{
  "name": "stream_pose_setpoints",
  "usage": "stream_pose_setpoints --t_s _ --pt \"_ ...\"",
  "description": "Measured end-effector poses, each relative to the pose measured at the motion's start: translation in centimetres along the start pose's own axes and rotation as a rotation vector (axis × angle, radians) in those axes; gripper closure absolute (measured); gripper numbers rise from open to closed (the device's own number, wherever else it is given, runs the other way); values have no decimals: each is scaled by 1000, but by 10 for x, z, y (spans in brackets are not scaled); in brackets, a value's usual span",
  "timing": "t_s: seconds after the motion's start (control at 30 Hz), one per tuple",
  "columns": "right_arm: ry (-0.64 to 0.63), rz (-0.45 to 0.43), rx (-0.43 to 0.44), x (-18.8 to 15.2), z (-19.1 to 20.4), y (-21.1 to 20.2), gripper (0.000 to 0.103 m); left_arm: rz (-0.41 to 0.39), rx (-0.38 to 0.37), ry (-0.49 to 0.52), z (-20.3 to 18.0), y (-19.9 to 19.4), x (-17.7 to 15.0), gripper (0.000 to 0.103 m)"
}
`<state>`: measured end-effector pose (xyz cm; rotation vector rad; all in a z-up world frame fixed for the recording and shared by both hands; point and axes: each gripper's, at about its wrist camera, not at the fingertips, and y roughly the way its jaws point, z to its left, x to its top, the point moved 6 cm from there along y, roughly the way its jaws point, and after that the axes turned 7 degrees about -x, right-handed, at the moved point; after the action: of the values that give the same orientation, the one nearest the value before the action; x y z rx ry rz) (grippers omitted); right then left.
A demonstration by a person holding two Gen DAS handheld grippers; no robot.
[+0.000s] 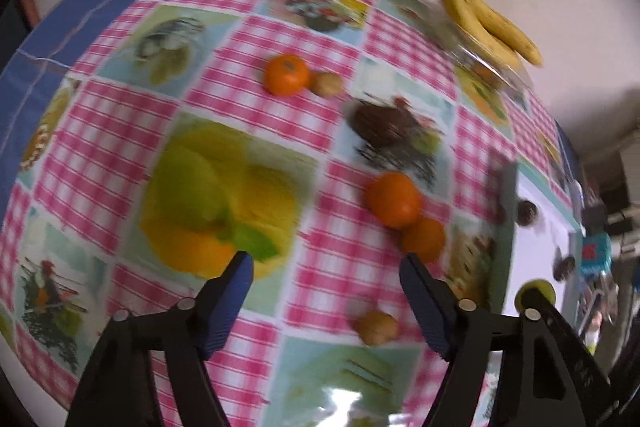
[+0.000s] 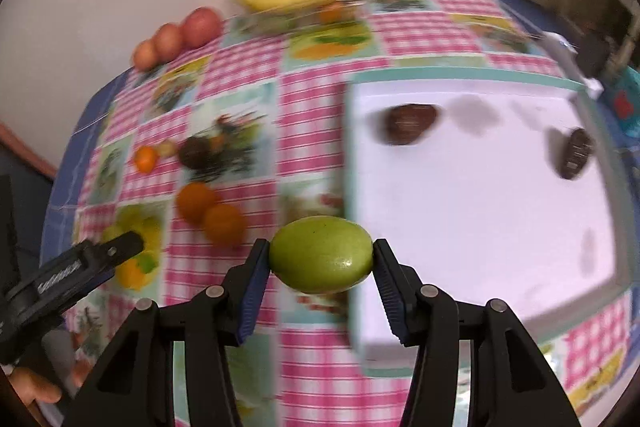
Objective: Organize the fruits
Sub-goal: 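Carry the green apple to the tray while the left tool grasps the brown kiwi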
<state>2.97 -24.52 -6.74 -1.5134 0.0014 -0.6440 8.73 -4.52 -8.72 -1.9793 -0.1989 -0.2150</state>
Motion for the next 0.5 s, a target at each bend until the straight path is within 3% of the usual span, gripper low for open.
stream_pose_setpoints --t_s 0.23,0.5 --pt "115 12 -19 2 -46 0 50 88 -25 61 -28 13 -24 51" --pt "161 32 -12 0 -65 2 50 139 0 71 -31 24 -37 63"
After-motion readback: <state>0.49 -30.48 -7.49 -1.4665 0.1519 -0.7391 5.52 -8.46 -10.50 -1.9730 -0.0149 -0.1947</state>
